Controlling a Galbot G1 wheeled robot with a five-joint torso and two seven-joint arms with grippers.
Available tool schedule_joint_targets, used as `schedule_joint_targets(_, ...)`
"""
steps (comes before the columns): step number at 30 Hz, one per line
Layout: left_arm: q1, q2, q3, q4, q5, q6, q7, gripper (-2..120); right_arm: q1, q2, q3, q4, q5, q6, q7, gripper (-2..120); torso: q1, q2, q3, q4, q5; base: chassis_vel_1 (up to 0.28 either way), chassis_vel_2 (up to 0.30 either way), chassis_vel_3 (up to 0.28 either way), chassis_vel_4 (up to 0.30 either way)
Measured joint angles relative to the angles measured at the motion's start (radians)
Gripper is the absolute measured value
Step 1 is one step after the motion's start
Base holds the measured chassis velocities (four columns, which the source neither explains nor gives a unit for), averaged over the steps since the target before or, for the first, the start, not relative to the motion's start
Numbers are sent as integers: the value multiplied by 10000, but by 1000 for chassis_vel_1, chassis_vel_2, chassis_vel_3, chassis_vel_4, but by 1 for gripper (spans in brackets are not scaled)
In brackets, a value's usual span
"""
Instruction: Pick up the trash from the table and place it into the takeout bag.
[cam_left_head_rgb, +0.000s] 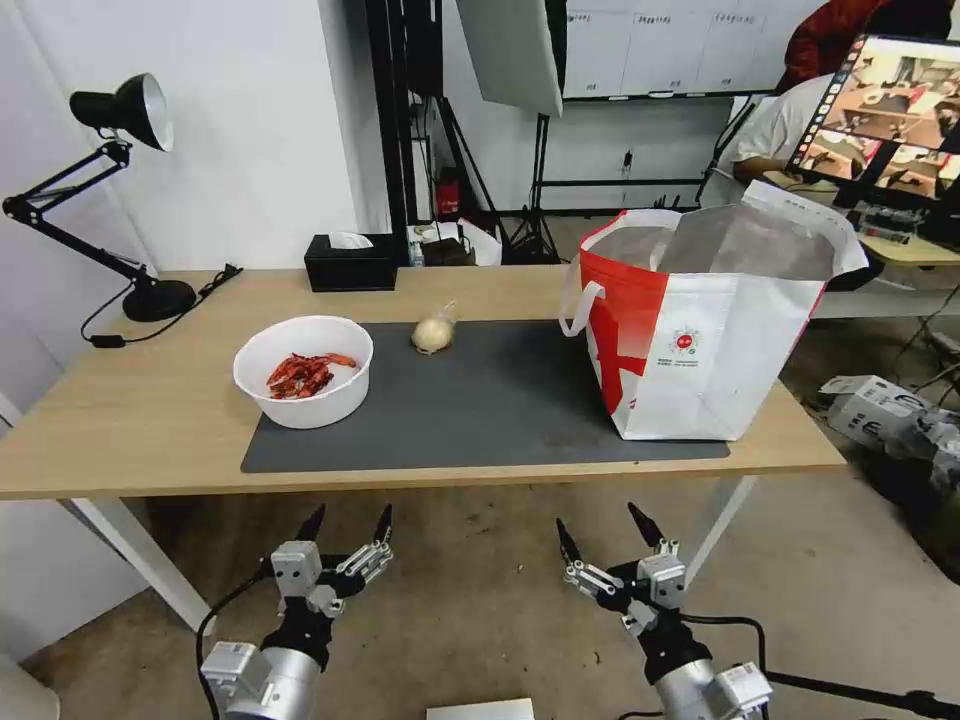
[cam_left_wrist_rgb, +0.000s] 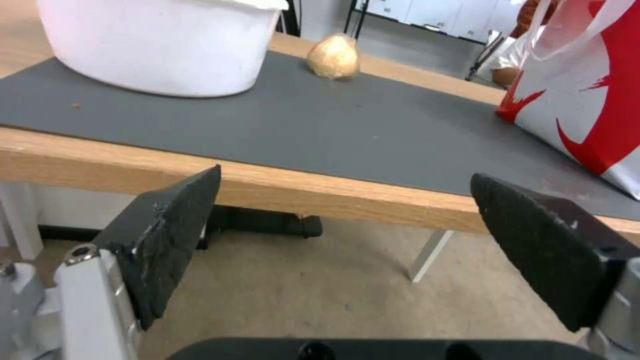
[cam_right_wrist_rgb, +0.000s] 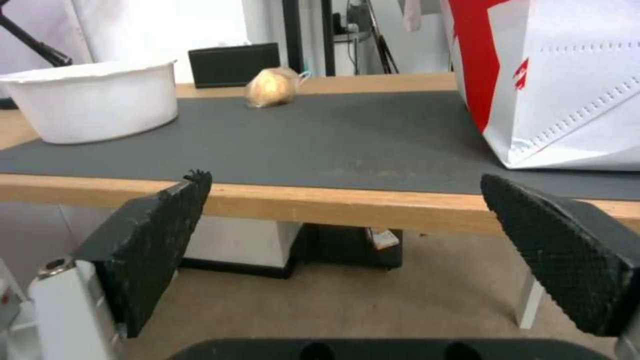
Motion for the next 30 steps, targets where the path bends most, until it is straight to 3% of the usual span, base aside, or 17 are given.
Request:
schedule_joint_targets(15,-119,138,9,84,-71,0,3,100,735,-276,-235,-27,460,-368,60,100,0,0,0,-2,1,0,0,0,0)
schedule_joint_targets(22,-177,186,18,104,-99,3,1,100,2435,-1047,-474,65,1672,-980,-12,100,1,0,1,0,1,0,0,0,0)
schedule_joint_targets(25,-185,195,29,146,-106,9,-1,100,3885,-1644,-763,-145,2555,-1561,-22,100,2,-1,2,0,1,0,0,0,0)
schedule_joint_targets(30,-227,194,69,228,-106,12,-1,100,5186,-1918,-1394,-642,3212,-1894,33,100,2,-1,2,-1,0,0,0,0,0)
